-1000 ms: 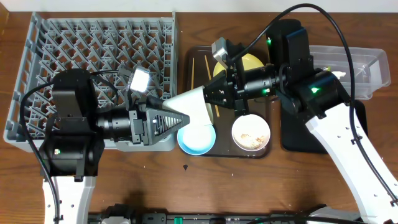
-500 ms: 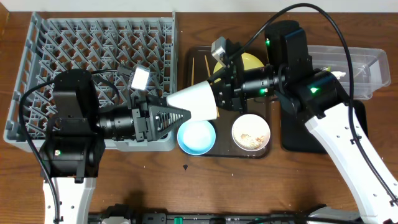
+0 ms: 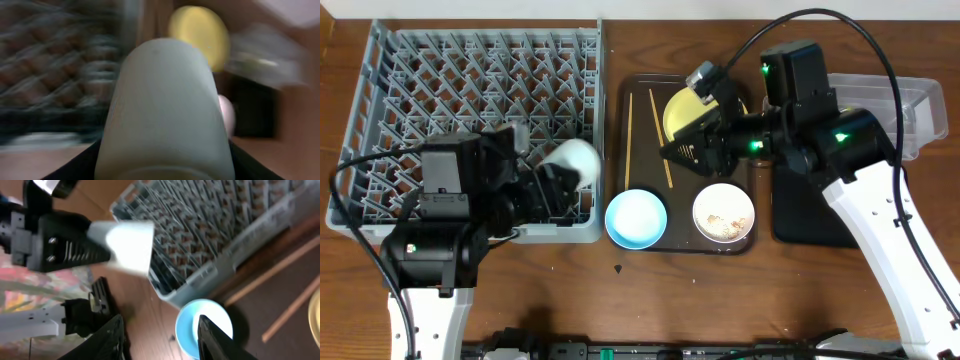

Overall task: Sort waste into correct bins and load items into the dishwasher
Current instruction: 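Place the white cup into the dish rack with the left gripper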

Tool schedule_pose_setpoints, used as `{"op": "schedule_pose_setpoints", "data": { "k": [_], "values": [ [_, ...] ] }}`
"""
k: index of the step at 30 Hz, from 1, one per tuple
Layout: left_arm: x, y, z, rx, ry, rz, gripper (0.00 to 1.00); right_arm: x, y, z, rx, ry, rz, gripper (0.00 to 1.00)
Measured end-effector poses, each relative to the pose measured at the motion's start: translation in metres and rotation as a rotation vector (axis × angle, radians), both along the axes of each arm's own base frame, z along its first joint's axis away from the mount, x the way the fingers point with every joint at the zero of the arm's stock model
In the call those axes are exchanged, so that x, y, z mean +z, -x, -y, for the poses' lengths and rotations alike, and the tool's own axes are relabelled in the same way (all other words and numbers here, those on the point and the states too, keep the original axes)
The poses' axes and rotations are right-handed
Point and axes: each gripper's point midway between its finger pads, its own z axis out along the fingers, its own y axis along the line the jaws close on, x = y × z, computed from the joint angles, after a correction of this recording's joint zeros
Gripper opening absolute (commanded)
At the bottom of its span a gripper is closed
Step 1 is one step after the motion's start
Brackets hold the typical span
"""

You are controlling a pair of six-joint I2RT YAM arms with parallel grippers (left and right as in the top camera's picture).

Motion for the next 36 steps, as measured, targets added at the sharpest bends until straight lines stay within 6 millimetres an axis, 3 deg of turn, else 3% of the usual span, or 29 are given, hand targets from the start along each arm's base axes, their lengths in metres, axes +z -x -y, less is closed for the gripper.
{"op": "schedule_pose_setpoints", "data": {
  "k": [3, 7, 12, 22, 29, 34, 36],
  "values": [
    [-0.02, 0.006, -0.039, 0.141, -0.191, -0.069, 0.52, -0.01, 0.001, 0.007, -0.032, 0.052, -0.033, 0.47],
    [-0.028, 0.011, -0.08, 0.281, -0.389, -0.11, 0.52, -0.019, 0.002, 0.013, -0.058, 0.098, -0.052, 0.48],
    [-0.039, 0.008, -0.108, 0.375, -0.522, -0.167, 0.52, -0.022, 0.001, 0.016, -0.071, 0.118, -0.056, 0.49],
    [-0.09, -0.013, -0.116, 0.364, -0.6, -0.369, 0.59, -0.024, 0.001, 0.016, -0.075, 0.133, -0.055, 0.5],
    [-0.112, -0.017, -0.112, 0.335, -0.586, -0.449, 0.64, -0.027, 0.002, 0.018, -0.083, 0.149, -0.065, 0.5],
    [-0.114, -0.016, -0.114, 0.343, -0.553, -0.466, 0.87, -0.029, 0.003, 0.02, -0.087, 0.16, -0.074, 0.52],
    [-0.115, -0.016, -0.115, 0.356, -0.525, -0.473, 0.9, -0.029, 0.004, 0.02, -0.087, 0.161, -0.074, 0.52]
  ]
}}
